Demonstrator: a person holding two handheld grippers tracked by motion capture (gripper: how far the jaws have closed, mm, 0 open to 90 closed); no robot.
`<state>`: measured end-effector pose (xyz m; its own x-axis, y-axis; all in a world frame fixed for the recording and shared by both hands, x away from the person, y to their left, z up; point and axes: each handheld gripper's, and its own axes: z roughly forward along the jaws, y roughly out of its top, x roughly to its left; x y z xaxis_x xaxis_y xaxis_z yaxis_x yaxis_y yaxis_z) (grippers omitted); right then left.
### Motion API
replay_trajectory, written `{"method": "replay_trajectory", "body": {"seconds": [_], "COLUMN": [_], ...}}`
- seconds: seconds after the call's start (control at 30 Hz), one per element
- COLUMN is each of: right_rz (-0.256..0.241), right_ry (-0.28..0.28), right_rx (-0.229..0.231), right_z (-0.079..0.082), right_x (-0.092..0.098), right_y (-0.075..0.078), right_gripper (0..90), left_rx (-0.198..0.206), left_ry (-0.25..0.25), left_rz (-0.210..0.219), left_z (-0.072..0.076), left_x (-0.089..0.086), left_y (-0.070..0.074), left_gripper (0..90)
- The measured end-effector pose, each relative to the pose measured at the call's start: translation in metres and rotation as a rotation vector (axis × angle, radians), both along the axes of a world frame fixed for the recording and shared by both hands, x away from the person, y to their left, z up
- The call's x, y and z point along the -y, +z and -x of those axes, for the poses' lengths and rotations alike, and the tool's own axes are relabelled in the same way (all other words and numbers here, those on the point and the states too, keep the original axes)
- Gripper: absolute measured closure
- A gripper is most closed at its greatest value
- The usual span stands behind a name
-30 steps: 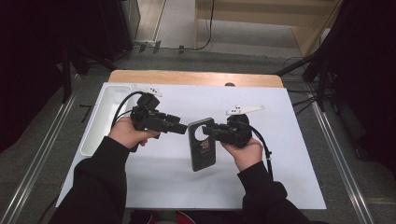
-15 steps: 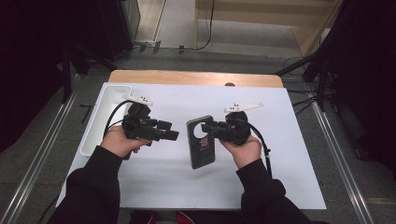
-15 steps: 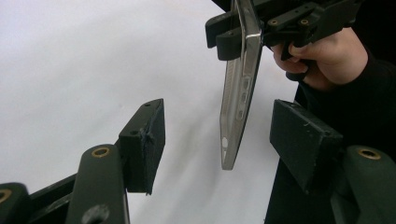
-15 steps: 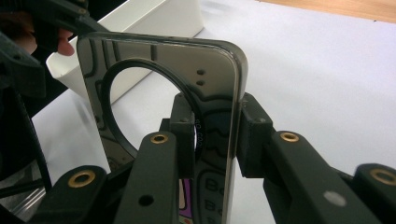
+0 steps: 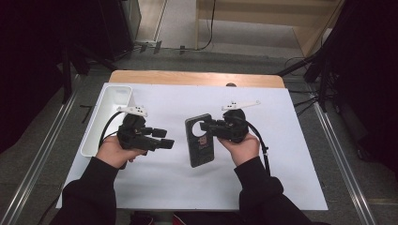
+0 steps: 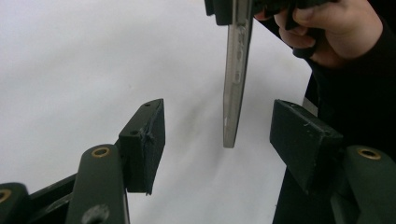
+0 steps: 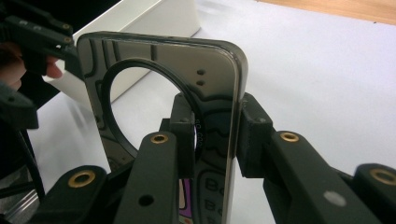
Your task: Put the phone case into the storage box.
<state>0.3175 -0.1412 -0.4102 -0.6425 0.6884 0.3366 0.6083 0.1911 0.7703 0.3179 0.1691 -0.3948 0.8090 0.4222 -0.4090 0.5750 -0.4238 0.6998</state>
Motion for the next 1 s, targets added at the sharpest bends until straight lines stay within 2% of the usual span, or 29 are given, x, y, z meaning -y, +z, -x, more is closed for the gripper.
{"method": "replay_trajectory", "body": {"seconds": [0.1,0.23,0.43,0.8,1.0], "right_rz": [0.003,0.007,0.011,0.013,0.014], "right_ry": [0.000,-0.003,-0.007,-0.010,-0.012], "right_rx": [0.004,0.003,0.006,0.010,0.011], "right_z": [-0.001,-0.003,-0.008,-0.014,-0.018], "right_x": [-0.002,-0.004,-0.008,-0.016,-0.020], "right_y": [0.002,0.003,0.005,0.009,0.009], "right_gripper": [70.6,70.6,70.6,70.5,70.5], "left_rx": [0.016,0.013,0.033,0.063,0.070], "left_ry": [0.002,0.007,0.016,0.026,0.043], "left_rz": [-0.001,0.002,-0.022,-0.032,-0.016], "left_z": [0.006,0.011,0.019,0.030,0.037], "left_x": [-0.001,-0.005,-0.011,-0.020,-0.024], "left_y": [-0.004,-0.010,-0.019,-0.037,-0.044], "left_gripper": [35.5,35.5,35.5,35.5,35.5]}}
